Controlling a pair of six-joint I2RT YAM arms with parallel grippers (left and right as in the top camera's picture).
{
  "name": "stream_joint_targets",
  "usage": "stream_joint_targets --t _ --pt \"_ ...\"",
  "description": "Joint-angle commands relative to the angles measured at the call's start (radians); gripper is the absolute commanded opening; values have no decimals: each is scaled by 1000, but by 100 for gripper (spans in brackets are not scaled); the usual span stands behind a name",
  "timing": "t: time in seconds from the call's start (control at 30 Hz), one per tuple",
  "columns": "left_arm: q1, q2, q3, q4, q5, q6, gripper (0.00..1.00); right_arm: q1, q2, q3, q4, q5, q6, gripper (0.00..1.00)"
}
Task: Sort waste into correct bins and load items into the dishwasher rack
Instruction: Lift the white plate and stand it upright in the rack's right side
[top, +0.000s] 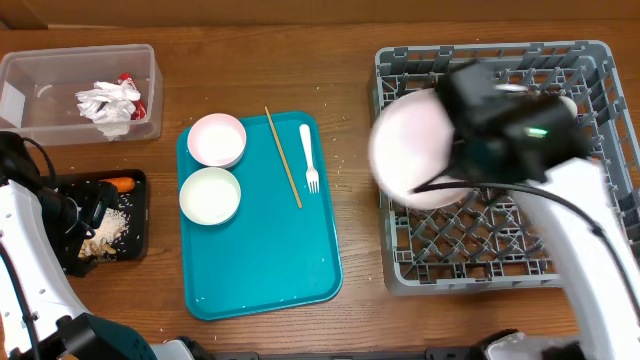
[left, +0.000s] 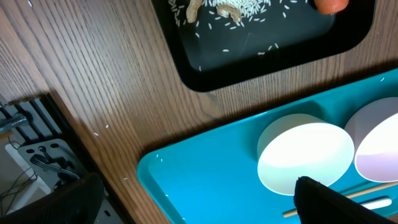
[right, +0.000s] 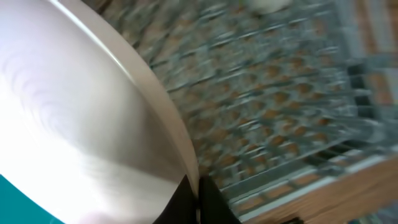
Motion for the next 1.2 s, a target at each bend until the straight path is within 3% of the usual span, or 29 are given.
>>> stream_joint_targets --t 0.0,0.3,0.57,0.93,1.17 --pt "0 2 -3 0 -2 15 100 -120 -73 24 11 231 26 4" --pt "0 2 -3 1 -2 15 100 -317 -59 -32 163 423 22 4" --pt "0 2 -3 1 -2 15 100 -348 32 -87 385 940 21 4" --pt "0 2 -3 1 -2 15 100 -466 154 -106 380 909 21 4" --pt "0 2 -3 1 -2 15 100 -507 158 -262 421 898 26 4"
